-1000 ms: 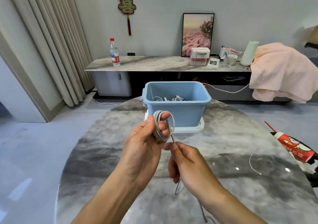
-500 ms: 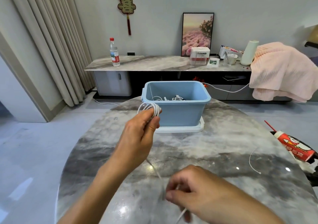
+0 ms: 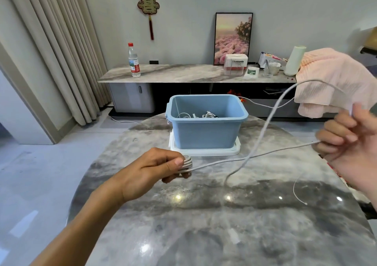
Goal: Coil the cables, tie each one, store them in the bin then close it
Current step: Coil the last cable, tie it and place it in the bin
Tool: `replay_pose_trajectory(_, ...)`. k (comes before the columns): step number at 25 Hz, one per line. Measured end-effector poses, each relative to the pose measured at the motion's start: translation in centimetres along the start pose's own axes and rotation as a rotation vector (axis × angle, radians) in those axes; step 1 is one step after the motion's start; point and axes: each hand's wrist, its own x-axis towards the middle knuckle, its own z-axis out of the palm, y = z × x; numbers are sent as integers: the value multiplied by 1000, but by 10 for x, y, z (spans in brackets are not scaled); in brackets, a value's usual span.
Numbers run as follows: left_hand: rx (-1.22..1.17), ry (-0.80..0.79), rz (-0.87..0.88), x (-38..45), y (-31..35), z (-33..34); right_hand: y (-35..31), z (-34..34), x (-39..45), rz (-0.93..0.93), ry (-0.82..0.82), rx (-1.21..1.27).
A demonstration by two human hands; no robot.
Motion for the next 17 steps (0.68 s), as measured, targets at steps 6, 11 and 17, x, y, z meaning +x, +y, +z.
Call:
replay_pose_trajectory(6, -430, 16, -61, -4, 2, -2, 56, 7, 22, 225, 443, 204)
replay_pose_trajectory(11, -674, 23, -29, -7, 16, 6, 88, 45, 22, 399, 345, -212)
replay_pose_trajectory(17, -675, 189, -92, -3, 25, 17, 72, 97, -23, -561, 176, -844)
